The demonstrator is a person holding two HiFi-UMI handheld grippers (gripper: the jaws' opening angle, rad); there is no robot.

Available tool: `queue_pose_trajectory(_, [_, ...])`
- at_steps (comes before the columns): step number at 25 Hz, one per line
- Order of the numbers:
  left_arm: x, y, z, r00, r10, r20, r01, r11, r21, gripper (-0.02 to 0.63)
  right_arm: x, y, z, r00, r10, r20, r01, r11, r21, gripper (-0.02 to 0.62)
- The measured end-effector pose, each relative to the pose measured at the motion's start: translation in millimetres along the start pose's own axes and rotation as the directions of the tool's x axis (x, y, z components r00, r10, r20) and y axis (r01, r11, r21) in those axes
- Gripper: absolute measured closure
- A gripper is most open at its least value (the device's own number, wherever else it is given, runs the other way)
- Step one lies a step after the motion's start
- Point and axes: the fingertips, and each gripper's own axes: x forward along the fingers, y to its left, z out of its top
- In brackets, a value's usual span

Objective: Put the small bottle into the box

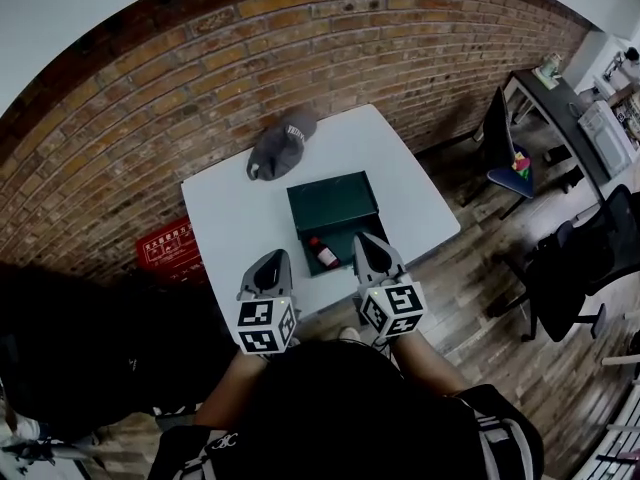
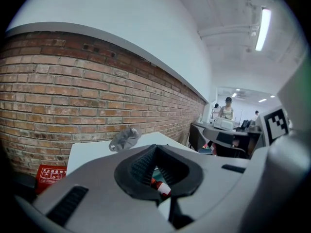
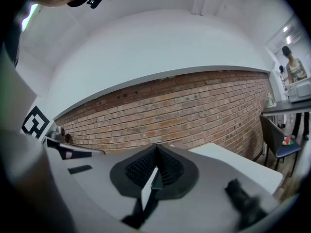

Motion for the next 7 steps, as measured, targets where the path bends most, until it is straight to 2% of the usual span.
queue_pose_trajectory(7, [5.1, -4.7, -0.1, 0.999, 0.044, 0.005, -0.044, 0.999, 0.005, 0.595, 12.9, -11.7, 10.5, 0.998, 0.052, 0.025, -0.052, 0.998, -0.018, 0.566])
